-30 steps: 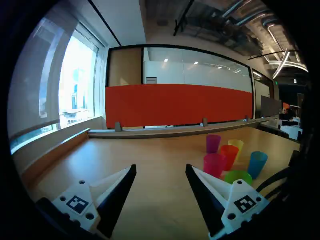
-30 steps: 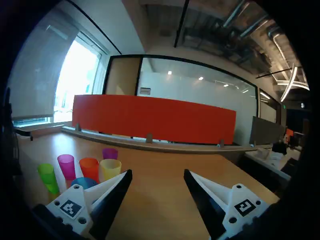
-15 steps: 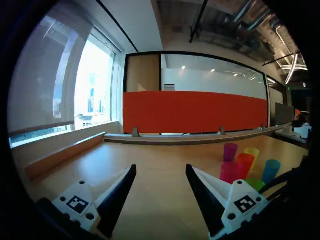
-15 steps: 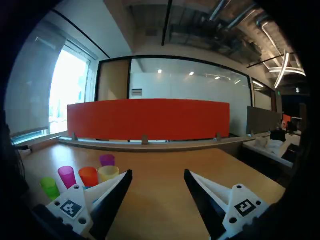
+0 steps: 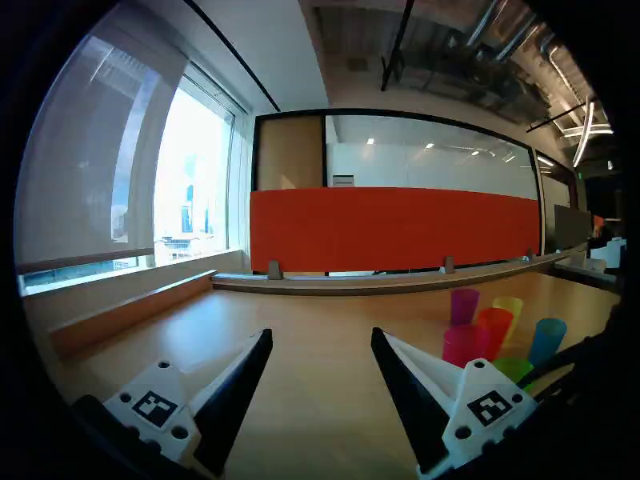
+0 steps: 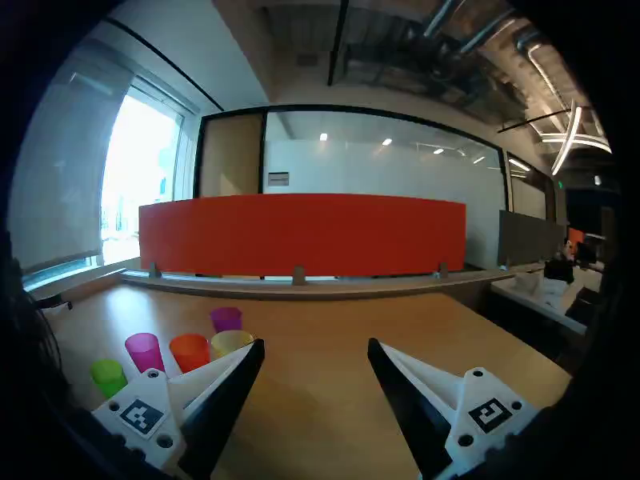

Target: Pour water

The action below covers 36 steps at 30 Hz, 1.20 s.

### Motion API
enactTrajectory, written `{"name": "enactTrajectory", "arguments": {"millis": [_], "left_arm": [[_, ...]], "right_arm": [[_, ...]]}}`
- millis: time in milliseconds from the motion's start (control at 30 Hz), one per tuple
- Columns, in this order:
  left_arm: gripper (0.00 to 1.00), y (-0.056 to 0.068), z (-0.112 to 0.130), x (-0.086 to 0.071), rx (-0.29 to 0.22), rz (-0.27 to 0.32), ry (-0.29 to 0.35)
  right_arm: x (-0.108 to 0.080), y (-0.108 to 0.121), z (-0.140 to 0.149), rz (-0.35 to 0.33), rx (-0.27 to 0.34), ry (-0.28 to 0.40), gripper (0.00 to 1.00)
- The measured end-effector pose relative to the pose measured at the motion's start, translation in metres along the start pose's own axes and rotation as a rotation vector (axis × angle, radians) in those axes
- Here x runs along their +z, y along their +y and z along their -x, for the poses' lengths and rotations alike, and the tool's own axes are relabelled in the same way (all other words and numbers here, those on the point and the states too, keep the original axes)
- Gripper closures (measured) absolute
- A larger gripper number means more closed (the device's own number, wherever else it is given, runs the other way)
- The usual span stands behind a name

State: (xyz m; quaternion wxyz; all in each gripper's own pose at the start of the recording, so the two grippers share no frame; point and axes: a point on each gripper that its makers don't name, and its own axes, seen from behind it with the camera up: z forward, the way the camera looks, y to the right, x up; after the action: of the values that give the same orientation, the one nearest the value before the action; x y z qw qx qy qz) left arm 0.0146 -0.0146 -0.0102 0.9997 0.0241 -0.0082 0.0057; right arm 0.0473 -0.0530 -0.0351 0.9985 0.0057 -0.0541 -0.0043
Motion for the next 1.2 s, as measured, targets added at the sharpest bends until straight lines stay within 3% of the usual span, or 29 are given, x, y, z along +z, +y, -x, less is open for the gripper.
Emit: {"name": "enactTrajectory", "arguments": {"millis": [400, 767, 1200], "left_arm": [[0.09, 0.009, -0.008, 0.003, 0.015, 0.006, 0.041], [0.09, 0.007, 0.001, 0.007, -0.003, 0.005, 0.061], [0.09, 0.005, 0.009, 0.010, -0.015, 0.007, 0.041]], "right_arm": [[-0.002, 0.004, -0.001, 0.005, 0.013, -0.005, 0.00], [-0.002, 0.005, 0.006, 0.002, 0.026, -0.012, 0.00], [-0.005, 0.012, 0.005, 0.008, 0.045, -0.009, 0.00]]}}
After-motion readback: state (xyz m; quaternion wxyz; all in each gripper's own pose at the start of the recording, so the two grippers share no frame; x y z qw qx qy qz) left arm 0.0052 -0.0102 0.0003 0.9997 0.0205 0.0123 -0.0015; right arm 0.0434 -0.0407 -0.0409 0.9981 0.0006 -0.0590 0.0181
